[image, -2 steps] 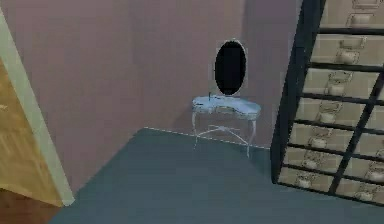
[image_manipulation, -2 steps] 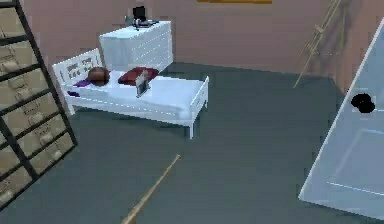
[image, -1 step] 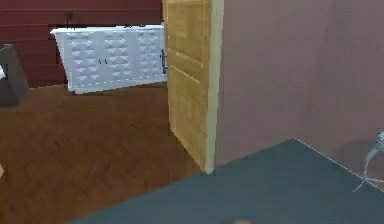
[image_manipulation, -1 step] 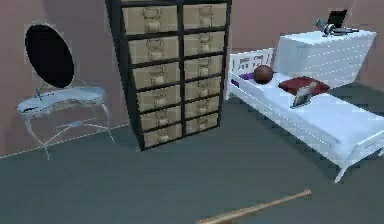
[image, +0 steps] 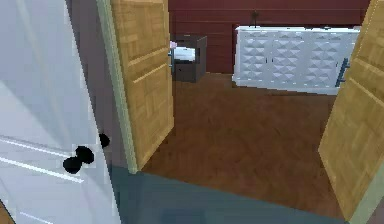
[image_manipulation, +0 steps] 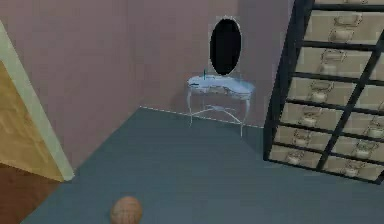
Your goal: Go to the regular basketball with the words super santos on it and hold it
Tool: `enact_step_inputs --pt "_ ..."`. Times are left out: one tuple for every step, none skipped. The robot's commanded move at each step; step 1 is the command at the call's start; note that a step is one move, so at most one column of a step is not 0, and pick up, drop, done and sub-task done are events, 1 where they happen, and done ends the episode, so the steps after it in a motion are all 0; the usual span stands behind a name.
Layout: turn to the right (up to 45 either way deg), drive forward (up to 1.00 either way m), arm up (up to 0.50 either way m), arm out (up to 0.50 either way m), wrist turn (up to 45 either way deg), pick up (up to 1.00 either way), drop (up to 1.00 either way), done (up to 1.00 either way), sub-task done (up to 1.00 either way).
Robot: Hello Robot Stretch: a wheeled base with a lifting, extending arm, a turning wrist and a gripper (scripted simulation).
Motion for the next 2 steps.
enact_step_inputs --pt "-24.0 0.0 0.0 0.0 0.0 0.0 0.0 0.0 0.0" --pt "0.0 0.0 0.16 0.0 0.0 0.0 0.0 0.0 0.0"
